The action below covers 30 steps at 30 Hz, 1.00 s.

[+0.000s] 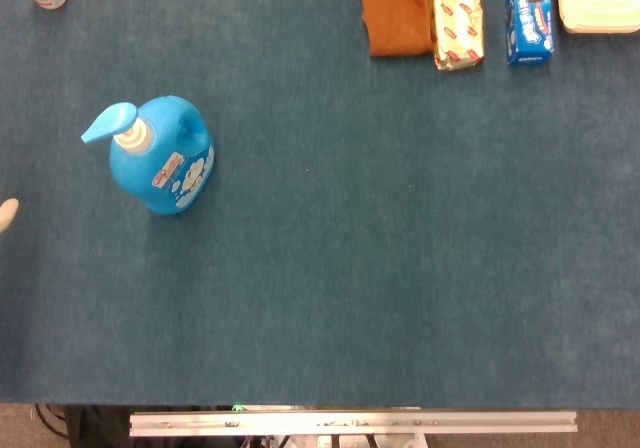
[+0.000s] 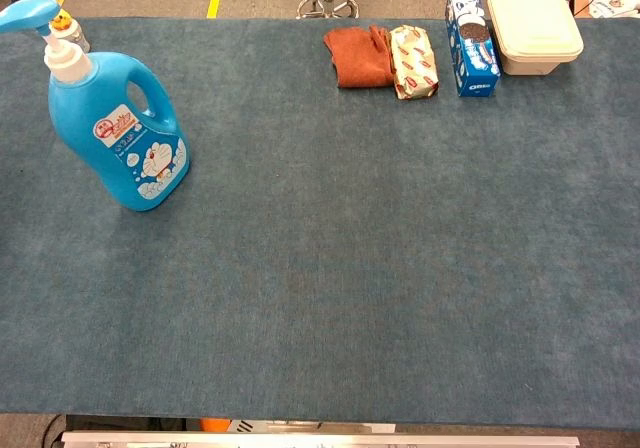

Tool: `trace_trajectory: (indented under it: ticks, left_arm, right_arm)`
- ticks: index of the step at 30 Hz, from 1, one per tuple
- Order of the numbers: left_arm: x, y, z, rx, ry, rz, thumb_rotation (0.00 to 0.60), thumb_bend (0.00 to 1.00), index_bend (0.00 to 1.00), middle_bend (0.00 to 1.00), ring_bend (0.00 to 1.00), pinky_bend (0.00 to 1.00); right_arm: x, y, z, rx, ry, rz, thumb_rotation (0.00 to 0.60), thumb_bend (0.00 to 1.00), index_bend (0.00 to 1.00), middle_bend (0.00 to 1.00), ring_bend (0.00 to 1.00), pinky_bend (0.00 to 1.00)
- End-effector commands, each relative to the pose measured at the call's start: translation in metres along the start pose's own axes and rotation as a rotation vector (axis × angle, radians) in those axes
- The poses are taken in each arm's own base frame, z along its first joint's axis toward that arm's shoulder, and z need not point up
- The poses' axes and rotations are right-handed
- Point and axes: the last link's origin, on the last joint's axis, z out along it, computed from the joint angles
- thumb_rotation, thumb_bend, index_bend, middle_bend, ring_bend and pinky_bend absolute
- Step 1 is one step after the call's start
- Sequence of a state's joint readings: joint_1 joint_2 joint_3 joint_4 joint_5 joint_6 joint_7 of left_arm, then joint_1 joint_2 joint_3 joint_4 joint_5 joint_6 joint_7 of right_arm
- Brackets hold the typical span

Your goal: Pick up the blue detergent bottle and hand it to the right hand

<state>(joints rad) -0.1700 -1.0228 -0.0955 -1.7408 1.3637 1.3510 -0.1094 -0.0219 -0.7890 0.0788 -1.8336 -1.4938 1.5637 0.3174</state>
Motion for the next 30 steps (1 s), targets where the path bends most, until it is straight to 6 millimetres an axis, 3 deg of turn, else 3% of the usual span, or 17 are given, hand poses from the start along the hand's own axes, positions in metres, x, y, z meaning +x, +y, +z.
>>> trace_trajectory:
  ticks: [1,14,18,30]
  left_arm:
    - [-0.001,-0.001,0.000,0.004,-0.007,-0.005,0.600,0.23,0.20,0.04,0.00,0.13]
    - [-0.002,0.011,0.003,-0.011,-0.128,-0.266,0.600,0.23,0.20,0.07,0.03,0.14]
    - [-0.006,0.017,0.001,-0.024,-0.131,-0.278,0.600,0.23,0.18,0.11,0.08,0.17]
    - [-0.031,0.044,0.005,-0.031,-0.179,-0.309,0.600,0.23,0.09,0.11,0.08,0.22]
  right_arm:
    - [0.001,0.000,0.001,0.002,0.006,0.003,0.600,0.00,0.00,0.10,0.00,0.08]
    - [0.006,-0.008,0.010,0.026,0.031,0.016,0.600,0.00,0.00,0.10,0.00,0.08]
    - [0.005,-0.007,0.011,0.021,0.027,0.015,0.600,0.00,0.00,0.10,0.00,0.08]
    - [0.006,0.001,0.013,-0.001,0.024,0.014,0.600,0.00,0.00,0.10,0.00,0.08]
